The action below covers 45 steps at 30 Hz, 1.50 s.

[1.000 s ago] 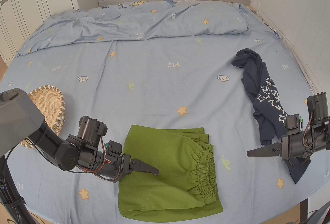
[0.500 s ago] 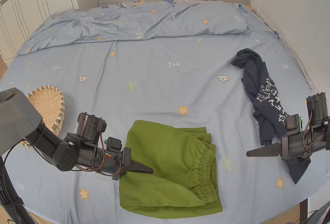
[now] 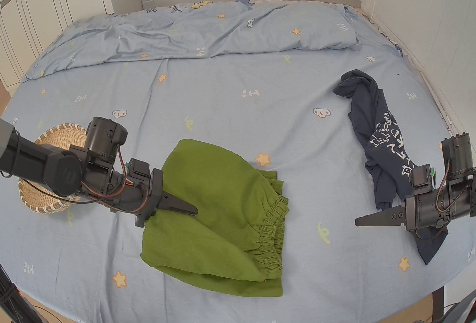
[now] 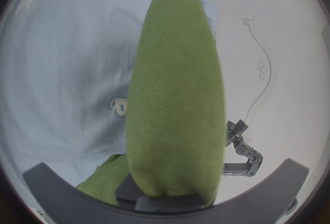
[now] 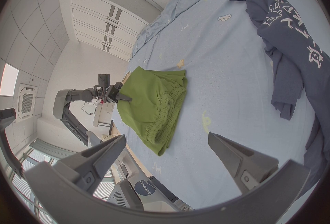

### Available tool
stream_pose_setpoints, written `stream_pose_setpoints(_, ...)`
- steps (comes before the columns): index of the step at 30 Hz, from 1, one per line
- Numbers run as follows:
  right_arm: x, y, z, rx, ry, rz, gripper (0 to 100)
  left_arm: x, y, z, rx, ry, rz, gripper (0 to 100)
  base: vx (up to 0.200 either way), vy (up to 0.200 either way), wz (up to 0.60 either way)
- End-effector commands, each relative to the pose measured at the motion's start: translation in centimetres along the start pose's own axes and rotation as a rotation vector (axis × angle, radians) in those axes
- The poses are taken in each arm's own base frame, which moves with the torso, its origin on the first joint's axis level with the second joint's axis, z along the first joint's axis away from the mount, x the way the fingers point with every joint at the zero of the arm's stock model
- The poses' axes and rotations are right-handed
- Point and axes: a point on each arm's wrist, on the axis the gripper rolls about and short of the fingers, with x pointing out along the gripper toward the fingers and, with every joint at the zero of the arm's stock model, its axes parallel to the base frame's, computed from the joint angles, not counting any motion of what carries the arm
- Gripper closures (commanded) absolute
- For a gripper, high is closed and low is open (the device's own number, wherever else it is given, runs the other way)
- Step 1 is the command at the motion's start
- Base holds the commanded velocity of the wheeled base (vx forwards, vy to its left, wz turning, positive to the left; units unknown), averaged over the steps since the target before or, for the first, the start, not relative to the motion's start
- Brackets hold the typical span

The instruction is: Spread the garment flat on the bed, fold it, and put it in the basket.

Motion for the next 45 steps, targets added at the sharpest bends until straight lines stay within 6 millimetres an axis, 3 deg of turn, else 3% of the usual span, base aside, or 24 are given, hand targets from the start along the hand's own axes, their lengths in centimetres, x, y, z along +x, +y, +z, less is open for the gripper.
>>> stream_pose_setpoints(1,0.2,0.1,-0.1,-0.002,0.007,-0.002,0,-2.3,-1.4,1.3,0.058,-0.060,-0.005,100,0.000,0.200,0.00)
stream_pose_setpoints(7,0.3,0.2,-0.1,-0.004,0.012,0.000,0,-3.3,-2.1,1.3,0.079,-0.076,-0.006,100,0.000,0.200,0.00)
stream_pose_setpoints(28,0.4,0.2,-0.2,-0.007,0.018,0.002,0,-3.3,-2.1,1.2,0.090,-0.075,-0.004,100,0.000,0.200,0.00)
stream_pose_setpoints(35,0.4,0.2,-0.4,-0.008,0.021,0.001,0,-3.7,-2.2,0.4,0.180,-0.075,0.002,100,0.000,0.114,0.00)
stream_pose_setpoints(39,0.4,0.2,-0.6,-0.010,0.025,0.004,0,-4.4,-2.9,0.0,0.253,-0.094,0.000,100,0.000,0.000,0.00)
stream_pose_setpoints(45,0.5,0.3,-0.6,-0.014,0.025,0.006,0,-4.9,-6.2,0.8,0.381,-0.149,-0.019,100,0.000,0.000,0.00)
